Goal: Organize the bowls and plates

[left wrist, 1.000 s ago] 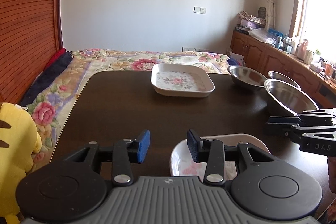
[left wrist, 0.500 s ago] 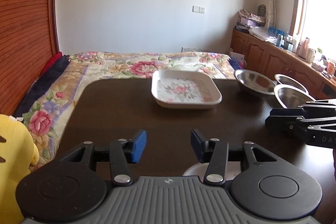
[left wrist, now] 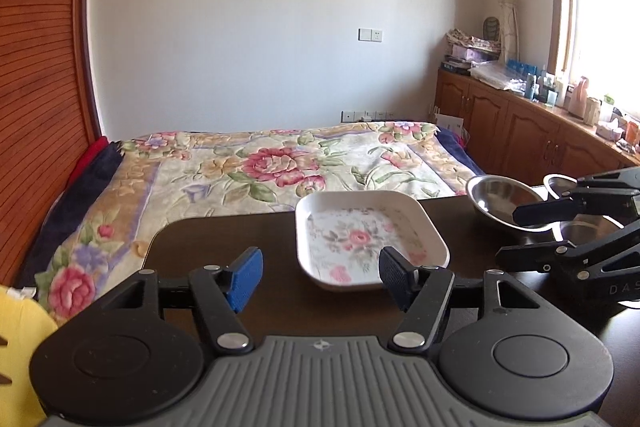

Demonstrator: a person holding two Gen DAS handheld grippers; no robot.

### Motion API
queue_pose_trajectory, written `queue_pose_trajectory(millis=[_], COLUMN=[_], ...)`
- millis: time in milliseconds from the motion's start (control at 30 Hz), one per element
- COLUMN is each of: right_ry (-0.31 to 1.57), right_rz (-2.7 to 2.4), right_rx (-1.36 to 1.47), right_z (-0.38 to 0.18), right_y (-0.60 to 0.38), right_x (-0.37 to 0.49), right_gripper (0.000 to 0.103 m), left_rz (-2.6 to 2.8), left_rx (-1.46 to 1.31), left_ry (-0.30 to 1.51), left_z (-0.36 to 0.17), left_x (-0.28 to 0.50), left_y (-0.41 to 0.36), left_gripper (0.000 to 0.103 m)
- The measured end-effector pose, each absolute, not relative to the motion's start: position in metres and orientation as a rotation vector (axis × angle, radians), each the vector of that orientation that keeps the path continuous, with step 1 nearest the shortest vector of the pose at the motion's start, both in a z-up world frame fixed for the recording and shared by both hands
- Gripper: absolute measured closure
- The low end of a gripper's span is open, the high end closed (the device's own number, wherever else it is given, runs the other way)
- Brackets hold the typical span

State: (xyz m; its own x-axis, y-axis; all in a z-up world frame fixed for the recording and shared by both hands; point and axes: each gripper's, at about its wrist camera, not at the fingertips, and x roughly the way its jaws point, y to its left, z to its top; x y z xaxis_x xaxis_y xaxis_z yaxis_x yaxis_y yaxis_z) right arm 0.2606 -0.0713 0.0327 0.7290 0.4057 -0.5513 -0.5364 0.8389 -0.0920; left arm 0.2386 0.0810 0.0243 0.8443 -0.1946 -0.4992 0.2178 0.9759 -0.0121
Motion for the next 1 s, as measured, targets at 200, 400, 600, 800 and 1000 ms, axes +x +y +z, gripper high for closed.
queue_pose_trajectory(millis=[200,400,600,800,1000], right_ry=[0.600,0.693,0.762,0.834,0.892], right_rz=[0.532,0.549,0.551,0.524,0.496], right_rx=[-0.333,-0.349,-0.314,-0.288,-0.281], right_z=[0.034,0.029,0.024,0.017,0.007], right_y=[-0.062,-0.054,-0.053,-0.056,-0.059], right_x=[0.289,0.317,0.344,0.367,0.379], right_gripper=[0.051,0.051,0.051,0.059,0.061], left_rz=[-0.234,-0.243,-0.252,-0.258,-0.255], left_rx=[0.085,0.103,0.073,0.043,0.019], left_ry=[0.534,0.551,0.576,0.603,0.630], left_z=[0.018,0.009,0.000,-0.010,-0.020], left_x=[0.264,0.287,0.308,0.320,0.327], left_y=[0.079,0.078,0.085,0.086,0.089], left_gripper=[0.036,0.036,0.039,0.050,0.056])
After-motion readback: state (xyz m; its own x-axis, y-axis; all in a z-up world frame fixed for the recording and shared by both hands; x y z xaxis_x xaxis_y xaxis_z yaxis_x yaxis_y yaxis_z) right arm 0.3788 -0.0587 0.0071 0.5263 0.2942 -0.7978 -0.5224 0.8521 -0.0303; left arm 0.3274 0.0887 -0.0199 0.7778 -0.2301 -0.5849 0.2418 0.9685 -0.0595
